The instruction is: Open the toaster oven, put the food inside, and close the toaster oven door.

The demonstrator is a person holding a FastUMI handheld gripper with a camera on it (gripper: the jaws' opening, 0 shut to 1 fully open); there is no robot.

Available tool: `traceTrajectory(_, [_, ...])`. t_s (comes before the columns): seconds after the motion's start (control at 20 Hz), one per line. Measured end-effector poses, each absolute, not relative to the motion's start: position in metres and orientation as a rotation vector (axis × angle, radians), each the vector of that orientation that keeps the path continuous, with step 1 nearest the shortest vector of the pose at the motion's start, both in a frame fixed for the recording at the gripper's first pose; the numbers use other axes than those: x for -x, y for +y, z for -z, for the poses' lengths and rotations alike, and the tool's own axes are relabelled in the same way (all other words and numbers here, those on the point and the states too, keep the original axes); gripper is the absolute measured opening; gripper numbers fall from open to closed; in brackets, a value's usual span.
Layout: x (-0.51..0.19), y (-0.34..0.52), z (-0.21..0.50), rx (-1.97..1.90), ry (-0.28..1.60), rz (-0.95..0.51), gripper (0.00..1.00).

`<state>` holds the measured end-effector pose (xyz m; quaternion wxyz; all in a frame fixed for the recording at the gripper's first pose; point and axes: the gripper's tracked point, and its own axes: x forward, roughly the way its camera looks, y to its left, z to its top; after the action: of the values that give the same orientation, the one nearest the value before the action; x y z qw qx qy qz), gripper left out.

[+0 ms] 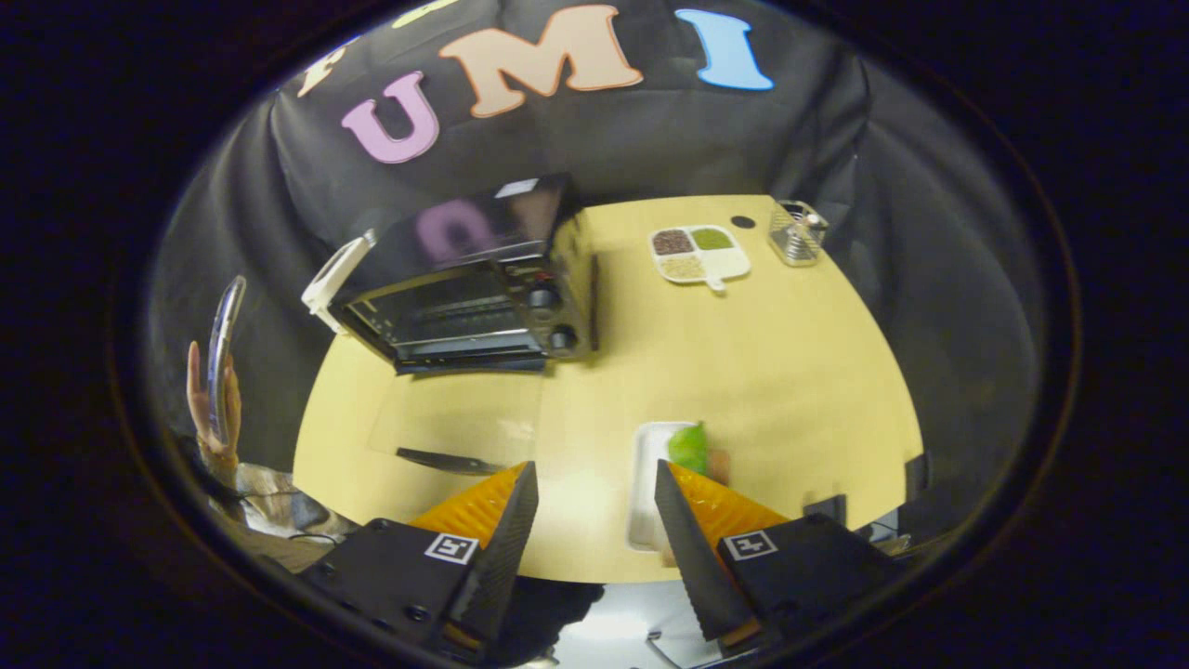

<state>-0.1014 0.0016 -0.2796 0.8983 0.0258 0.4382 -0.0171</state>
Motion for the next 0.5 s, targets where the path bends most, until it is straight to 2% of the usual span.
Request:
traceTrajectory(0.25, [0.11, -0.055, 0.304, -0.062, 0.962, 0.102, 0.8])
traceTrajectory(0.5, [0.111, -0.046, 0.336, -0.193, 1.022, 0.064, 0.81])
